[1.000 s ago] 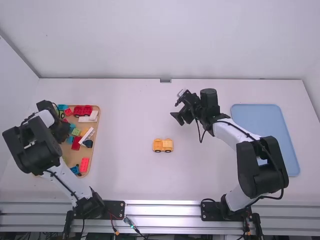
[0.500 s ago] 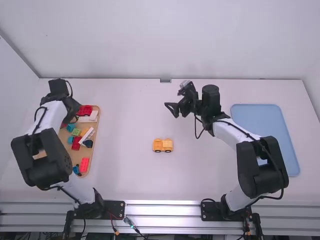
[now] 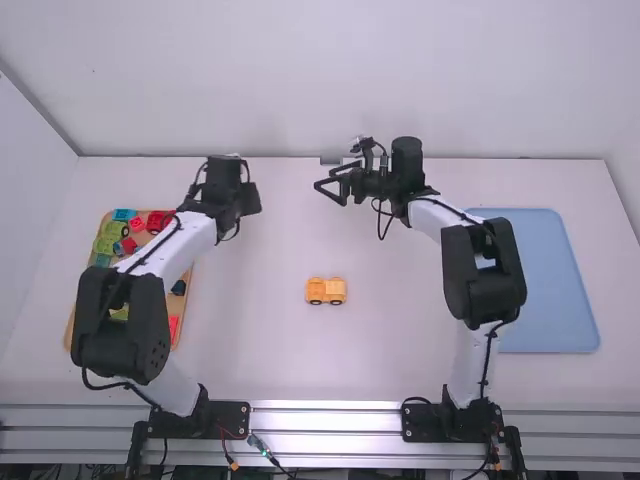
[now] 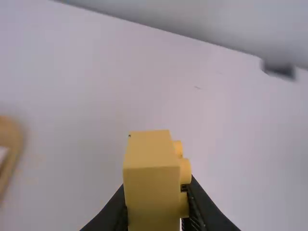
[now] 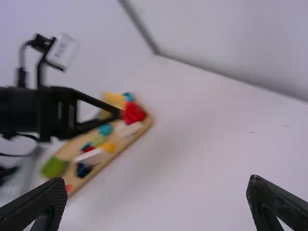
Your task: Assemble lego blocks to make yellow taxi
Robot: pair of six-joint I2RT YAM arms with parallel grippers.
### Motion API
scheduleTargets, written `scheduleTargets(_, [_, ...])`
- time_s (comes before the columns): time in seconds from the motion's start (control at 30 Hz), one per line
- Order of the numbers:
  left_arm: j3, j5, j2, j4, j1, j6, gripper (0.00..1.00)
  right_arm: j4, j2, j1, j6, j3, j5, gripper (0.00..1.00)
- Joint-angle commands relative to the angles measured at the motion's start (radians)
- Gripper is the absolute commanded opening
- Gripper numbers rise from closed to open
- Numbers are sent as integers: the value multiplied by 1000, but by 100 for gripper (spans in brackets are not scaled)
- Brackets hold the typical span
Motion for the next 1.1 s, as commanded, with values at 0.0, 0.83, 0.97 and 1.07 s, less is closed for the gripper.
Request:
scheduleTargets(0.0, [-47,57,-26,53,-60,202,2,0,74,8,93,101,-305,99])
scheduleTargets(0.83, [-288,114,-290,205,-249,468,2,-405,139,-7,-245,144,-315,72])
scheduleTargets(0.97, [-323,114,-303,226,-249,451,2,-527,100,18,-349,143,-211,71])
scheduleTargets(1.07, [-347,114,-303,245,-249,451,2,-662,53,23,-473,143,-135,70])
